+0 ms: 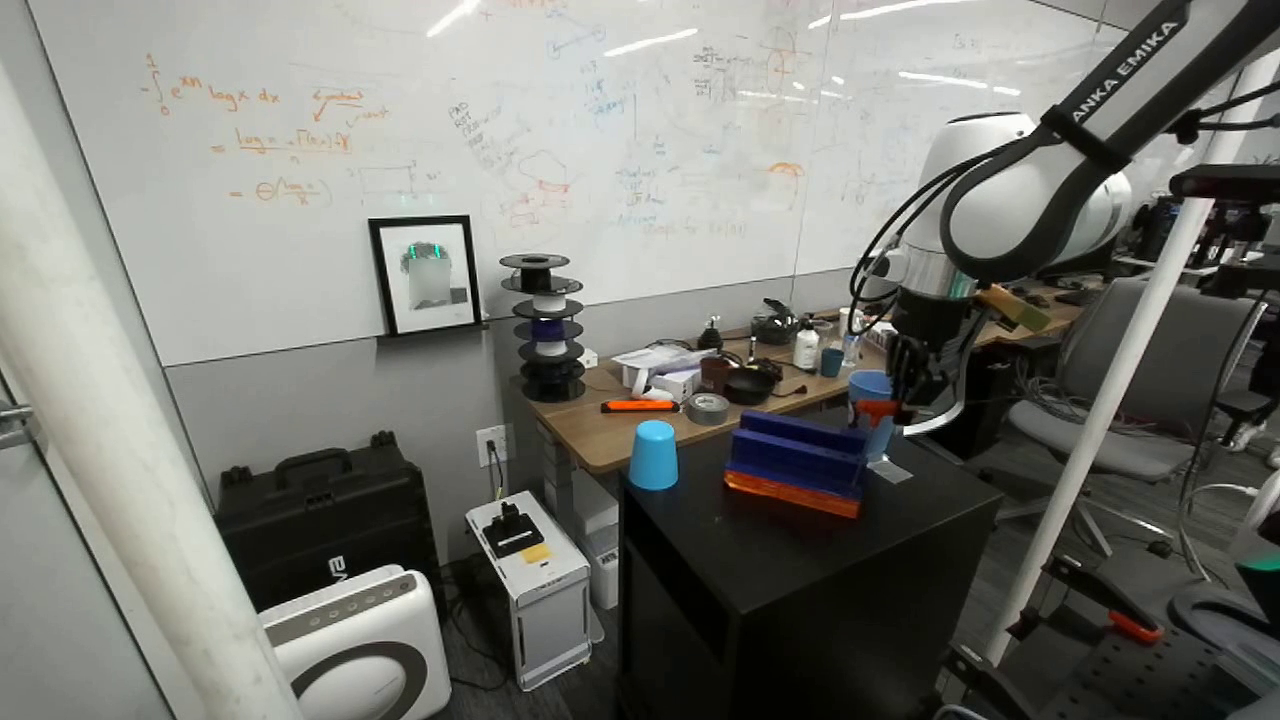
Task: Pick up the orange object and put it in the light blue cup.
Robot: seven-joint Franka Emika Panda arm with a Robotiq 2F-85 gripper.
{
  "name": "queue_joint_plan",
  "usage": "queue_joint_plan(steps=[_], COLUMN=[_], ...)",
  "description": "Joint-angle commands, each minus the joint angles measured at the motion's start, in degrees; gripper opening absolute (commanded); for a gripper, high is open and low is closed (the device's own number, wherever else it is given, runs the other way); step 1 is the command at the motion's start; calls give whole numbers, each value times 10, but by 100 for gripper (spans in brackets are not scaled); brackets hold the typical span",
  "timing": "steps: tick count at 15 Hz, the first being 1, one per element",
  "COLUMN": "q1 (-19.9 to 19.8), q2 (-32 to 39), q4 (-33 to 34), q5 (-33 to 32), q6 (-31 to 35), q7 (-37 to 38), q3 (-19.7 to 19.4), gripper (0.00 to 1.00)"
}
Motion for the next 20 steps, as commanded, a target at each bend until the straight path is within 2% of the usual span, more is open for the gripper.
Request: queue_joint_plan(steps=[1,8,14,20], q1=[-6,-7,6,-41], q2=[1,-65,-144,-167], q4=[6,11,19,63], q5=[27,67,130,62], q6=[6,-23,-83,-69], q7=[-30,-51,-59,23], q3=[-7,-20,-43,-40], gripper=[13,13,12,12])
